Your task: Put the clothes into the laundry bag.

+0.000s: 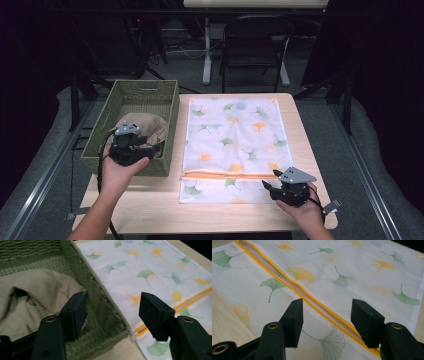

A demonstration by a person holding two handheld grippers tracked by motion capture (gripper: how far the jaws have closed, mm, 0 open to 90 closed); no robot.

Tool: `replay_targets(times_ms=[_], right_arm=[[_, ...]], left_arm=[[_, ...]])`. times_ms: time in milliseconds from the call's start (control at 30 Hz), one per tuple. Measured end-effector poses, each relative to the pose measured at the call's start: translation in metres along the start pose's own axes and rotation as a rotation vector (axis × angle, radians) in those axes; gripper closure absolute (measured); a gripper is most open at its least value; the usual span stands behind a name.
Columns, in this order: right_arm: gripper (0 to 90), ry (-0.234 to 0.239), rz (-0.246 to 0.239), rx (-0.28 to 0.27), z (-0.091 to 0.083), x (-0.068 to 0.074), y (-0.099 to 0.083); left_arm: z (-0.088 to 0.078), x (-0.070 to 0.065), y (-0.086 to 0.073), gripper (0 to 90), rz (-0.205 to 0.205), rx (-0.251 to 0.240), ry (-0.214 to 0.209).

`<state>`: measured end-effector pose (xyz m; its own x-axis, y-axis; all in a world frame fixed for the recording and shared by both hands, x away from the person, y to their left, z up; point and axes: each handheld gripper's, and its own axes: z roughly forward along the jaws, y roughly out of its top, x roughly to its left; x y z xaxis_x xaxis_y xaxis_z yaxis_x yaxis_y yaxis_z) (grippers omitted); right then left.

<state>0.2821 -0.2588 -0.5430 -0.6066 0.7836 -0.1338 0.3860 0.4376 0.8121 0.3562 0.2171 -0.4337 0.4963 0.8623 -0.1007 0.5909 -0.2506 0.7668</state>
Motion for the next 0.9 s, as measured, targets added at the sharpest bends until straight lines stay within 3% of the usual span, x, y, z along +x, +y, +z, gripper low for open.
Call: replay_targets(times_ms=[267, 433, 567, 767, 900], right_arm=[[39.8, -0.001, 0.019, 0.003, 0.001, -0.002, 0.001], [36.9, 0.002, 0.021, 0.014, 0.002, -0.002, 0.001], [36.1, 0.003, 0.021, 0.015, 0.002, -0.001, 0.001], [36.0, 0.004, 0.023, 0.019, 0.003, -0.001, 0.000], [35.8, 0.009, 0.024, 0.023, 0.003, -0.002, 0.000]], left_arm=[[0.014, 0.034, 0.020, 32.4, -0.066, 0.080, 0.053], [0.028, 0.055, 0.030, 29.3, -0.105, 0.140, 0.133], [0.039, 0.065, 0.035, 27.7, -0.140, 0.174, 0.162], [0.057, 0.074, 0.040, 27.6, -0.137, 0.219, 0.213], [0.065, 0.082, 0.043, 27.3, -0.169, 0.226, 0.216]])
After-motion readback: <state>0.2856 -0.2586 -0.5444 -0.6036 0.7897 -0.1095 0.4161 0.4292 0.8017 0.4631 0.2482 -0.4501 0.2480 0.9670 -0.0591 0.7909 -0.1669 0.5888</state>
